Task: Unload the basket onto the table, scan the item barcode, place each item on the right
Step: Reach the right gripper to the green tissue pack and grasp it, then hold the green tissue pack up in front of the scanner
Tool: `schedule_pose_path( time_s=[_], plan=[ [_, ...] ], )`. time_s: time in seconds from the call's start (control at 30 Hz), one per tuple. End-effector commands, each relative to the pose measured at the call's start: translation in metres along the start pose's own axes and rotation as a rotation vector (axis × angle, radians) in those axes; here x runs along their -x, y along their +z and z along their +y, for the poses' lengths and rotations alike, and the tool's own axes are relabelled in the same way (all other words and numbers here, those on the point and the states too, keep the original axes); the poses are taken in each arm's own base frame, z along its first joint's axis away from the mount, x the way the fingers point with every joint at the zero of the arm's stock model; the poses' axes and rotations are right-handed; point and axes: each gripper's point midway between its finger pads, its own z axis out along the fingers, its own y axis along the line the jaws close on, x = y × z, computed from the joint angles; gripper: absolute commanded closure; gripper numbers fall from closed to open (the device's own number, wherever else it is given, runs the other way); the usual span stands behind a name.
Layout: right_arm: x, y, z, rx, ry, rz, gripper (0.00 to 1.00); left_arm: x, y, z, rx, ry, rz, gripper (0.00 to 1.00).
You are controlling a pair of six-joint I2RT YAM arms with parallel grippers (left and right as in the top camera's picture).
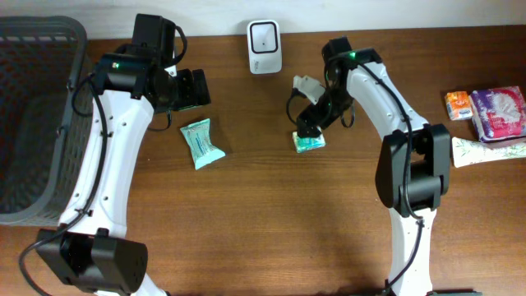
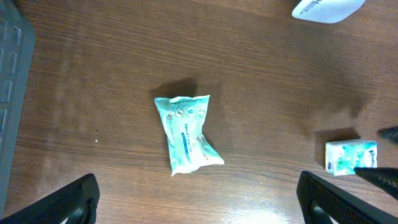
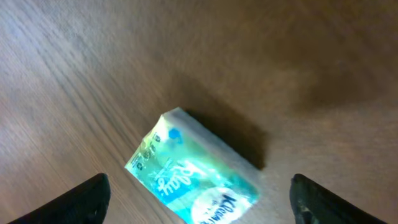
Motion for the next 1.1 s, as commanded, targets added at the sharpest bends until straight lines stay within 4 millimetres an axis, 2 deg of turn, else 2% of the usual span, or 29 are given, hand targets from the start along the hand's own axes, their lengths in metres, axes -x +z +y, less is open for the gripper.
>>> schedule_pose_path(
  time_s=[0.0,0.1,0.17,0.23,0.3,0.4,0.53,0.63,0.77,0.8,0.83,0.87,0.9,0.97,1.07],
  plan=[
    [-0.021,0.027,0.021,0.101,0.004,0.053,0.41,0.002,0.0,0.002,0.007,0.003,-0.006,0.01],
    [-0.033,0.027,0.031,0.125,0.199,0.113,0.49,0.002,0.0,0.002,0.006,0.003,-0.006,0.01],
    [-0.044,0.016,0.043,0.144,0.362,0.183,0.51,0.002,0.0,0.002,0.006,0.003,-0.006,0.01],
    [-0.041,0.004,0.049,0.148,0.38,0.199,0.48,0.002,0.0,0.001,0.006,0.003,-0.006,0.01],
    [-0.035,0.002,0.041,0.109,0.361,0.175,0.48,0.002,0.0,0.002,0.007,0.003,-0.006,0.01],
    [-0.029,0.005,0.033,0.079,0.367,0.147,0.48,0.002,0.0,0.002,0.007,0.003,-0.006,0.01],
    [-0.039,0.014,0.02,0.004,0.412,0.175,0.47,0.002,0.0,0.001,0.006,0.003,-0.005,0.01],
    [-0.046,0.026,0.021,0.017,0.423,0.182,0.47,0.002,0.0,0.001,0.006,0.004,-0.006,0.01],
    [-0.038,0.048,0.033,0.128,0.424,0.1,0.49,0.001,0.0,0.001,0.006,0.004,-0.005,0.01],
    [-0.038,0.055,0.038,0.168,0.427,0.082,0.72,0.002,0.0,0.001,0.006,0.005,-0.006,0.01],
    [-0.036,0.054,0.043,0.196,0.449,0.076,0.87,0.002,0.0,0.001,0.006,0.004,-0.006,0.01],
    [-0.033,0.053,0.046,0.223,0.485,0.066,0.93,0.001,0.0,0.001,0.006,0.004,-0.005,0.01],
    [-0.025,0.048,0.053,0.286,0.504,0.035,0.96,0.001,0.0,0.001,0.006,0.004,-0.005,0.01],
    [-0.012,0.033,0.061,0.428,0.538,-0.043,0.96,0.001,0.0,0.001,0.006,0.004,-0.005,0.01],
    [0.012,-0.01,0.05,0.611,0.525,-0.25,0.96,0.002,0.0,0.001,0.006,0.004,-0.006,0.01]
  ],
)
